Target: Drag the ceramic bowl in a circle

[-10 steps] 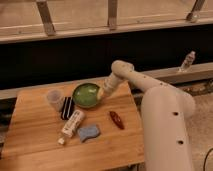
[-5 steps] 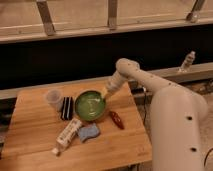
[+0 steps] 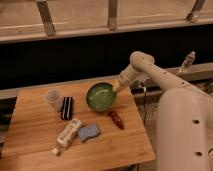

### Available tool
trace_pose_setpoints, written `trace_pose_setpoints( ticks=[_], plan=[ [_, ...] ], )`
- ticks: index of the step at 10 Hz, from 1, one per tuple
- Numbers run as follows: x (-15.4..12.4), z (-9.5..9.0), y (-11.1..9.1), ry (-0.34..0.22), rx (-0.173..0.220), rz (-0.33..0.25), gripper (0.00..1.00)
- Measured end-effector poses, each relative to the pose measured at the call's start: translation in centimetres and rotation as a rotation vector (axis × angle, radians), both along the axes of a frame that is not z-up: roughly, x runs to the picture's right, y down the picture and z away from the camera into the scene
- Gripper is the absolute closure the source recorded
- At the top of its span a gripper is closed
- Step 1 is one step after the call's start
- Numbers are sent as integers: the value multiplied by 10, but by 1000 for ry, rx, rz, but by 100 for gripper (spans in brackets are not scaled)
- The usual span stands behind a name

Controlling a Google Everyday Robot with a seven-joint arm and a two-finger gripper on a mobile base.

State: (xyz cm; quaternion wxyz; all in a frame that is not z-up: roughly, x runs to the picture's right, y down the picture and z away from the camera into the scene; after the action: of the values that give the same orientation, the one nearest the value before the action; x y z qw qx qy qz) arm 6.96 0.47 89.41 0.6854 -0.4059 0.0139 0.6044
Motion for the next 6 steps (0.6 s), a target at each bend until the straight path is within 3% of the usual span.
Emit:
trace_pose_setpoints(
  ticks=[4,6],
  plan=[
    [-47,24,-27,-14,-21,-50,100],
    [-101,27,-38,-77,-20,-109,100]
  ],
)
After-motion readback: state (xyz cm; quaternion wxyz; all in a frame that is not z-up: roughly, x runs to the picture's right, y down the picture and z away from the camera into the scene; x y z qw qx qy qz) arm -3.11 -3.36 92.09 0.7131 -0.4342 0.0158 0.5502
